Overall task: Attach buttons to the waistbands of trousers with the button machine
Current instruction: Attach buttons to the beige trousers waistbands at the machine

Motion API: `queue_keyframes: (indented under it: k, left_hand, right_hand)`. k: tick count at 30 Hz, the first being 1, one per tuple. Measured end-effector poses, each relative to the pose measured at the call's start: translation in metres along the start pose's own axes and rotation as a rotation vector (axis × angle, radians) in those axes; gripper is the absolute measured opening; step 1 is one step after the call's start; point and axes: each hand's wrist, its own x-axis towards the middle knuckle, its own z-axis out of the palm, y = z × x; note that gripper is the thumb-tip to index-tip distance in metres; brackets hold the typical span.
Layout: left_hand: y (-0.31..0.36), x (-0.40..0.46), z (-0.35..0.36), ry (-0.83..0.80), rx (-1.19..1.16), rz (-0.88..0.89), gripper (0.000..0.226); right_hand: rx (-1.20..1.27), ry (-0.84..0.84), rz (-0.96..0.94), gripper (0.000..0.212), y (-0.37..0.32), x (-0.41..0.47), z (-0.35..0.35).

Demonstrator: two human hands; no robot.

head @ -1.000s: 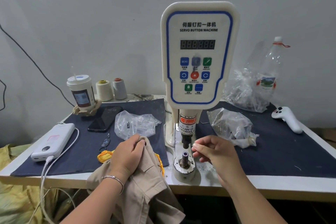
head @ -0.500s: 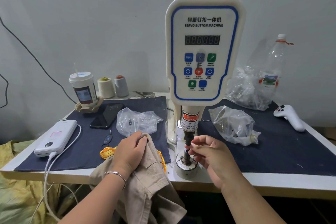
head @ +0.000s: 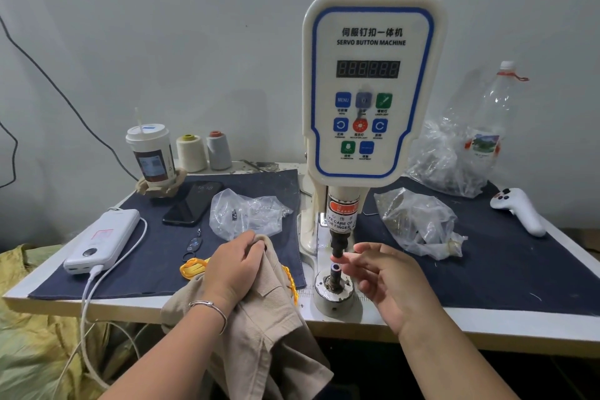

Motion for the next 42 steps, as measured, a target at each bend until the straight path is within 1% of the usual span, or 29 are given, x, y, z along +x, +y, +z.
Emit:
queue_keyframes:
  k: [3,5,8,10,12,14,15,17,19,21,23,25,27,29,31,35,38,42]
  left_hand:
    - [0.001,-0.001,-0.001,-0.009,0.006,-0.004,0.032]
    - [0.003,-0.002,-0.002,-0.015,-0.003,-0.002,0.029]
    - [0.002,-0.001,-0.002,-0.013,-0.001,-0.009,0.032]
    - [0.002,-0.001,-0.002,-0.004,0.013,-0.02,0.035]
    - [0.002,-0.001,-0.003,-0.007,0.017,-0.025,0.035]
    - [0.003,-0.002,-0.004,-0.019,0.006,-0.025,0.034]
    - [0.003,-0.002,-0.004,-0.026,-0.004,-0.025,0.033]
    - [0.002,-0.002,-0.004,-0.029,-0.021,-0.026,0.031]
    - [0.002,-0.002,-0.004,-0.022,-0.024,-0.034,0.031]
    - [0.002,-0.001,-0.005,-0.014,-0.029,-0.033,0.025]
    - [0.003,-0.001,-0.007,-0.007,-0.03,-0.019,0.022]
    - [0.003,-0.002,-0.007,-0.005,-0.017,0.011,0.029]
    - [0.001,0.0,-0.005,-0.012,0.015,0.034,0.023]
    - [-0.001,0.001,-0.004,-0.008,0.023,0.042,0.017]
    - [-0.002,0.001,-0.004,-0.006,0.013,0.052,0.02]
    - [-0.002,0.001,-0.005,-0.043,-0.028,0.032,0.025]
    - [-0.005,0.003,-0.003,-0.051,-0.01,0.003,0.026]
    - [-0.009,0.005,0.0,-0.035,0.012,0.0,0.025]
  right_hand:
    - [-0.019,0.012,-0.021,0.025,-0.003,-0.002,0.001]
    - [-0.021,0.005,-0.016,0.027,-0.004,-0.005,0.002]
    - [0.037,-0.036,-0.022,0.022,-0.003,-0.012,0.0]
    - [0.046,-0.033,-0.099,0.015,0.001,-0.02,-0.002]
    - [-0.075,0.08,-0.284,0.014,0.012,-0.028,-0.005]
    - [-0.229,0.185,-0.482,0.021,0.027,-0.038,0.0]
    - [-0.29,0.171,-0.558,0.024,0.033,-0.043,0.008]
    - [-0.383,0.058,-0.668,0.018,0.043,-0.044,0.032]
    - [-0.587,-0.025,-0.781,0.007,0.043,-0.032,0.062]
    - [-0.816,-0.033,-0.858,0.009,0.035,-0.005,0.095]
    - [-1.042,-0.071,-0.782,0.019,0.025,0.029,0.126]
    - [-1.281,-0.101,-0.65,0.028,0.018,0.067,0.152]
    - [-1.483,-0.149,-0.546,0.033,0.019,0.099,0.173]
    - [-1.688,-0.176,-0.489,0.037,0.026,0.124,0.19]
    - [-1.82,-0.178,-0.469,0.041,0.034,0.144,0.202]
    - [-1.908,-0.151,-0.541,0.043,0.043,0.167,0.218]
    - [-1.908,-0.118,-0.597,0.041,0.048,0.177,0.226]
    - [-1.898,-0.103,-0.615,0.038,0.055,0.185,0.229]
